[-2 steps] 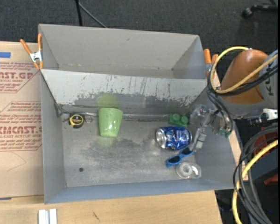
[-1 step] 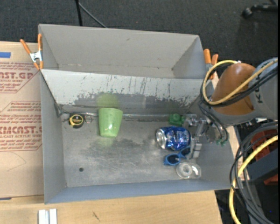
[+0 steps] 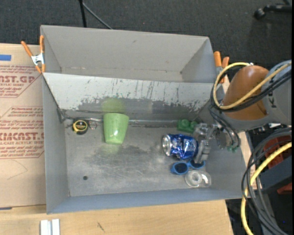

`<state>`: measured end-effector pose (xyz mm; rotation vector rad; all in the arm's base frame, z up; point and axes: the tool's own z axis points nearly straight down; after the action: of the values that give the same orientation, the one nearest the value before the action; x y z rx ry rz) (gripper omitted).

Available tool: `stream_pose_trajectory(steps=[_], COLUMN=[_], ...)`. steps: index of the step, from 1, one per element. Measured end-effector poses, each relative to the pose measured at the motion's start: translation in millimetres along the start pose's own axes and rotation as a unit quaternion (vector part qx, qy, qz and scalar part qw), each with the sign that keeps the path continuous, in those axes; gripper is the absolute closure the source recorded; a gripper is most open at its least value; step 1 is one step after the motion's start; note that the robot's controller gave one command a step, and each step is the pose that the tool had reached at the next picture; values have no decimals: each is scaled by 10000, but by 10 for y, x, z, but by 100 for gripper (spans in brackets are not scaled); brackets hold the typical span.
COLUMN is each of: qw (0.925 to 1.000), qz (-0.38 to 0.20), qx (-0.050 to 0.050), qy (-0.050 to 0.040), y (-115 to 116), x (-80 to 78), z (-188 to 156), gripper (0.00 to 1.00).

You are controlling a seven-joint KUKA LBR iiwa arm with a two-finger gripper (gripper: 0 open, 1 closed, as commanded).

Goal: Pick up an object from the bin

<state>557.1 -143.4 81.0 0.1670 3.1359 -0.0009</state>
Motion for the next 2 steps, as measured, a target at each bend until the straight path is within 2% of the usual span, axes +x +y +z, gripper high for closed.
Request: stream_pose_trajectory(steps=[1, 2], qw=[9985, 10000], qz=[554, 76], qx=[-11, 0], qy=[-31, -2], y=[347, 334], x=[-127, 24], z=[-578, -676], gripper=[100, 100])
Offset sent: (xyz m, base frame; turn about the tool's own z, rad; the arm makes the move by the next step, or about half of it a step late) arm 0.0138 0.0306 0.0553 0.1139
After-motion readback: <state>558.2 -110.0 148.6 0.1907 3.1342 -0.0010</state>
